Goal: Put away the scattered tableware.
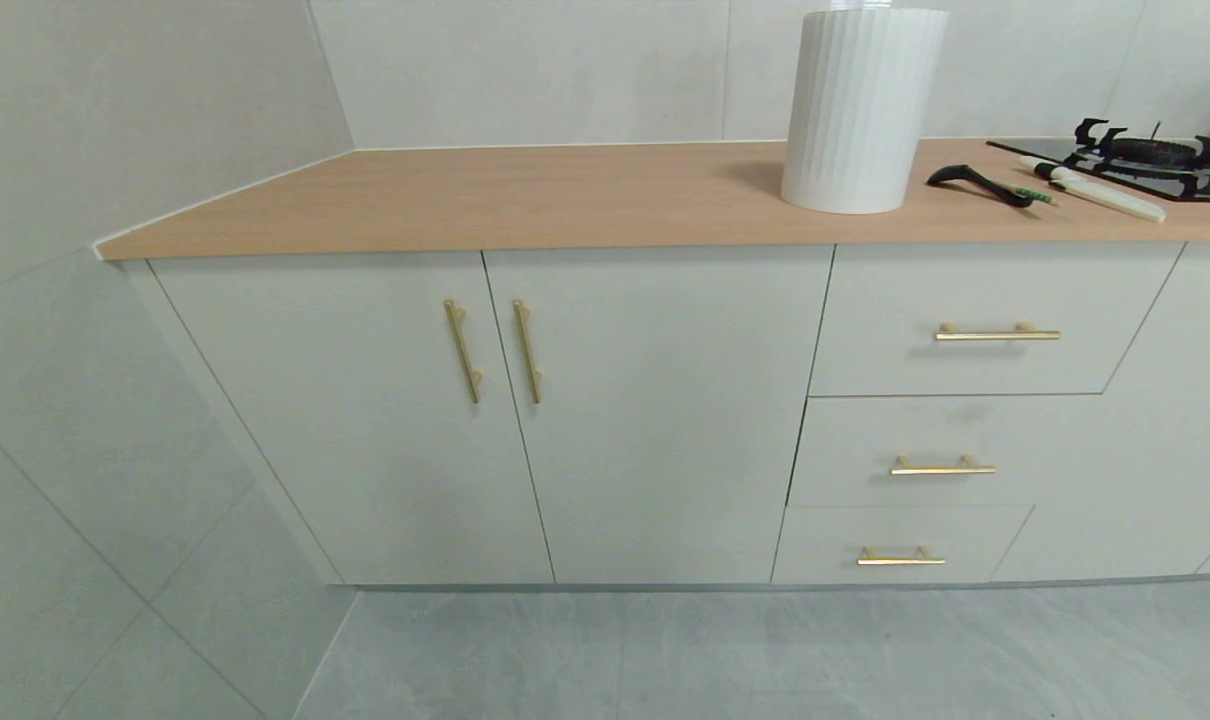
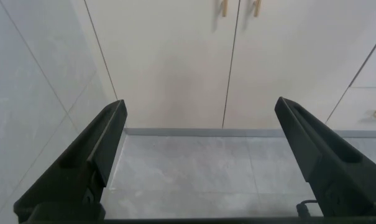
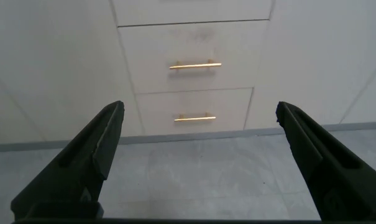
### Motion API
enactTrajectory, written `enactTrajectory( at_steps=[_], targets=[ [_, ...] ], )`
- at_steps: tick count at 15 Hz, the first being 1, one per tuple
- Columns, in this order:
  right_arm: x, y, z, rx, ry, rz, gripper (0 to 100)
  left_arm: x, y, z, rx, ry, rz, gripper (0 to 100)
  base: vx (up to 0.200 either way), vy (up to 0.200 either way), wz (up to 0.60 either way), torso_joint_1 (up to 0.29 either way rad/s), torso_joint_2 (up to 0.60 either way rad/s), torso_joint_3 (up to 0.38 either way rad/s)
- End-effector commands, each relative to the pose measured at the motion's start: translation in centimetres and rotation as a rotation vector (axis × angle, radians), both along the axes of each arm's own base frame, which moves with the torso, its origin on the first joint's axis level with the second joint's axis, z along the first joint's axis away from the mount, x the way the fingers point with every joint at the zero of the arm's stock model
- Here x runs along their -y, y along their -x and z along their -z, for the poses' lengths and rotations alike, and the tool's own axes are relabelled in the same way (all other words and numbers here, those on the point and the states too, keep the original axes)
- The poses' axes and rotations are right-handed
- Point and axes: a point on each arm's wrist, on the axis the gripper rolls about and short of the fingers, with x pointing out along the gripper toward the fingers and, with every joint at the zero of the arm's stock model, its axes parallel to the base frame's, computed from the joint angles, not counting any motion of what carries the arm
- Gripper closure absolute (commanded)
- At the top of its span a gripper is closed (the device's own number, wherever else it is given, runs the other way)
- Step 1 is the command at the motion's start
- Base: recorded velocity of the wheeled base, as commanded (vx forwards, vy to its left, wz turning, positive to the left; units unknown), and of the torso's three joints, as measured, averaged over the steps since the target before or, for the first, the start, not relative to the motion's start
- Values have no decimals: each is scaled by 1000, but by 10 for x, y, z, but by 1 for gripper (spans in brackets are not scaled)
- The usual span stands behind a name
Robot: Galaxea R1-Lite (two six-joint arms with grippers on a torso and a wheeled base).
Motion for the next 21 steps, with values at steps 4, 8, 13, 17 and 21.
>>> enactTrajectory(
  at_steps=[4, 8, 13, 17, 21],
  targets=[
    [0, 0, 0, -5, 1, -8, 0, 0, 0, 0, -2, -16, -1, 0, 0, 0, 0, 0, 0, 0],
    [0, 0, 0, -5, 1, -5, 0, 0, 0, 0, -2, 6, -3, 0, 0, 0, 0, 0, 0, 0],
    [0, 0, 0, -5, 1, -8, 0, 0, 0, 0, -1, -1, -1, 0, 0, -40, 0, -1, 0, 1],
    [0, 0, 0, -5, 1, -10, 0, 0, 0, 0, -2, -1, -1, 0, 0, -200, 0, 4, 1, 1],
    [0, 0, 0, -5, -1, -8, 0, 0, 0, 0, -1, -1, -1, 0, 0, -200, 0, 0, 2, 4]
  ],
)
